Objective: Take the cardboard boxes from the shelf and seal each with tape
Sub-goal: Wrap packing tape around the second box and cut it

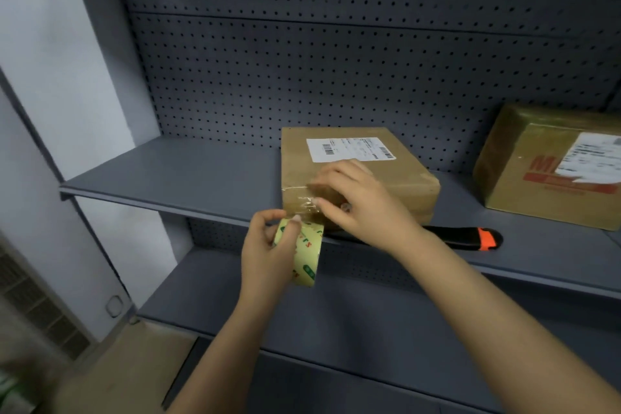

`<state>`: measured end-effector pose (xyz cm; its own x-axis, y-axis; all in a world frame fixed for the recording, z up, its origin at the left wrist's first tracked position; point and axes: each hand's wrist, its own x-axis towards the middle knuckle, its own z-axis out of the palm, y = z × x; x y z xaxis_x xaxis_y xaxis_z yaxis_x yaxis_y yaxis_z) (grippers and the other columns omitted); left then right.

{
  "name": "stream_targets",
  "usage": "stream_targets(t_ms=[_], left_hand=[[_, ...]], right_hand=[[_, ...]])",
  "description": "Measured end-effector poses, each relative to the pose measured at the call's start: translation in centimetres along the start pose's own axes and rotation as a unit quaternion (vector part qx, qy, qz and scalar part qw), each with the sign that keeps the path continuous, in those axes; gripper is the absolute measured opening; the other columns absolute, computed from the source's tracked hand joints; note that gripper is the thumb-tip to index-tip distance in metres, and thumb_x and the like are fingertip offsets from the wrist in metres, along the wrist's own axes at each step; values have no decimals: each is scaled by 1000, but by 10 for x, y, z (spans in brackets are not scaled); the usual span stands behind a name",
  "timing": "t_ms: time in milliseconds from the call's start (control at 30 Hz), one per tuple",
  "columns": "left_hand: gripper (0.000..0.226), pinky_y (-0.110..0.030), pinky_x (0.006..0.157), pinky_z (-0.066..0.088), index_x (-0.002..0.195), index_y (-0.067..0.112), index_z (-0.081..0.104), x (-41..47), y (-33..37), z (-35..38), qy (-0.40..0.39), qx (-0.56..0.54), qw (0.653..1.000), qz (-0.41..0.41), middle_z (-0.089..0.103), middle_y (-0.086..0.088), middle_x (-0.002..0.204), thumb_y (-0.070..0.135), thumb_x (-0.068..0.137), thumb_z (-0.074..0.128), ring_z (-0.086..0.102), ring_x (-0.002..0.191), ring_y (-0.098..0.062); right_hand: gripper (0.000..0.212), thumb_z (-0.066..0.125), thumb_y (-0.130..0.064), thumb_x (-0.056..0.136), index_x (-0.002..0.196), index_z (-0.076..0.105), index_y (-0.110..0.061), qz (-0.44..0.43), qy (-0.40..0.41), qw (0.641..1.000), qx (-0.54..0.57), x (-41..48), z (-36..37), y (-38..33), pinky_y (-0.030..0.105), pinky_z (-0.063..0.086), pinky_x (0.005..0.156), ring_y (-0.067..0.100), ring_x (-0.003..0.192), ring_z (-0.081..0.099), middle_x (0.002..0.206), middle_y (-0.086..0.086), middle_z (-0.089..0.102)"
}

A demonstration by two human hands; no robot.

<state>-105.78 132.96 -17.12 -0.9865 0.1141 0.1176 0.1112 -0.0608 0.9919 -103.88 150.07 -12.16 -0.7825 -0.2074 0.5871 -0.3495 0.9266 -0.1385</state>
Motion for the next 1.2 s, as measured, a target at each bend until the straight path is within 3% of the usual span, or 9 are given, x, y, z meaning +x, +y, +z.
stream_targets(t_ms=[133, 233, 433, 667, 833, 1000, 1067, 1133, 1200], left_hand=[[12, -33, 59, 48, 98, 21, 58, -1, 0, -3, -10, 11, 1000, -1, 59, 8, 54, 32, 95, 61, 59, 55, -7], [8, -28, 55, 41, 95, 21, 58, 1, -10, -5, -29, 40, 999, -16, 49, 12, 48, 29, 96, 58, 48, 48, -5], [8, -16, 45, 38, 92, 17, 58, -13, -36, -8, -22, 30, 998, -52, 51, 12, 49, 24, 95, 61, 46, 44, -1], [8, -17, 45, 35, 91, 17, 59, -15, -34, -20, -29, 47, 998, -4, 47, 12, 45, 22, 96, 61, 41, 42, -2], [6, -18, 47, 35, 91, 18, 59, -18, -32, -29, -29, 55, 998, 16, 48, 13, 46, 22, 96, 61, 42, 44, -1], [5, -25, 53, 39, 90, 20, 60, -20, -25, -34, -30, 38, 997, 51, 50, 10, 51, 22, 95, 62, 46, 51, -7], [5, -21, 52, 38, 91, 19, 60, -21, -22, -37, -36, 32, 996, 73, 49, 12, 51, 21, 95, 62, 46, 51, -5], [4, -20, 53, 39, 93, 19, 59, -21, -19, -42, -41, 25, 994, 95, 53, 10, 53, 20, 95, 62, 48, 52, -4], [6, -21, 55, 43, 93, 22, 60, -20, -18, -46, -46, 15, 992, 115, 61, 5, 60, 18, 95, 63, 54, 58, -8]], right_hand=[[38, 63, -33, 93, 126, 66, -13, 11, -19, 999, 45, 24, 26, -1, 33, 39, 110, 18, 127, 53, 129, 2, 65], [36, 66, -30, 91, 123, 68, -13, 22, -12, 997, 72, 28, 32, 2, 30, 41, 110, 14, 125, 57, 127, 2, 65], [37, 69, -29, 90, 124, 67, -15, 14, -3, 997, 73, 31, 37, 4, 30, 41, 110, 11, 124, 57, 128, 0, 64], [42, 69, -30, 89, 128, 64, -15, 9, -26, 997, 79, 33, 33, 9, 35, 40, 111, 12, 128, 53, 133, 0, 62], [47, 68, -21, 91, 136, 56, -13, -16, -89, 995, 49, 34, 24, 9, 30, 31, 116, 12, 134, 46, 141, 1, 54], [71, 71, -10, 86, 149, 39, -21, -12, -198, 980, 29, 38, 5, 8, 18, 15, 119, 6, 143, 29, 156, -6, 34], [58, 69, -7, 86, 141, 52, -18, -14, -123, 989, 80, 30, 2, -8, 19, 24, 117, 5, 138, 38, 149, -6, 46], [34, 62, -3, 89, 120, 67, -15, -1, -13, 989, 146, 18, 4, -31, 21, 42, 102, 7, 116, 57, 123, -6, 65], [26, 57, -5, 93, 112, 69, -18, 71, -17, 979, 190, 8, 7, -54, 13, 45, 81, 3, 95, 60, 105, -12, 65]])
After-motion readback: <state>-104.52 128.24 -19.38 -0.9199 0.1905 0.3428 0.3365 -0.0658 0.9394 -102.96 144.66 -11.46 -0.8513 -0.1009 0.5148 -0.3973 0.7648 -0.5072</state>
